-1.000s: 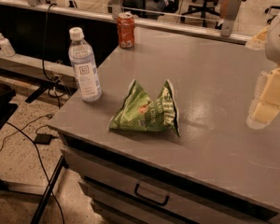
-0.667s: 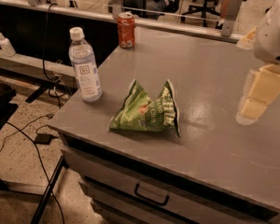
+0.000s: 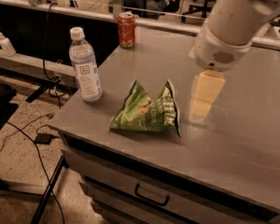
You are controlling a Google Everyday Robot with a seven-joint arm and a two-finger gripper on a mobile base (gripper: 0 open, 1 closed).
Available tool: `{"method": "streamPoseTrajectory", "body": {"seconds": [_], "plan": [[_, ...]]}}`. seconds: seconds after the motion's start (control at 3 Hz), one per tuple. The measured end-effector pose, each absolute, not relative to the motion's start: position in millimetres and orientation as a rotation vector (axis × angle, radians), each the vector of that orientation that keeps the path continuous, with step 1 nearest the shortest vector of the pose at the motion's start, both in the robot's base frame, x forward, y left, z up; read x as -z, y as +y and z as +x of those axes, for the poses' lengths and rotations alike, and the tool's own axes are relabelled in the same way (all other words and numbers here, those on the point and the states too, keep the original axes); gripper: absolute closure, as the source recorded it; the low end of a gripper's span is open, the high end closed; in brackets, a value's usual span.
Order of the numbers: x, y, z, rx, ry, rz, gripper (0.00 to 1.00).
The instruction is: Pick green jalapeno chip bag
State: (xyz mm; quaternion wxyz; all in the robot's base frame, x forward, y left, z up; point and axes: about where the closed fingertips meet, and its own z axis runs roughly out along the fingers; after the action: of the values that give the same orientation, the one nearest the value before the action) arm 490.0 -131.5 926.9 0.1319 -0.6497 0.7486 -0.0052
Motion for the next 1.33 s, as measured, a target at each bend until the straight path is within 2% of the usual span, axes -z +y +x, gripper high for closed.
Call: {"method": "streamPoseTrajectory", "body": {"seconds": [0.67, 1.33], "plan": [[-896.8, -42.7, 485.1, -0.188, 2.084, -2.054, 0.00], [-864.5, -2.6, 470.5, -0.241, 2.069, -2.122, 0.00]]}}
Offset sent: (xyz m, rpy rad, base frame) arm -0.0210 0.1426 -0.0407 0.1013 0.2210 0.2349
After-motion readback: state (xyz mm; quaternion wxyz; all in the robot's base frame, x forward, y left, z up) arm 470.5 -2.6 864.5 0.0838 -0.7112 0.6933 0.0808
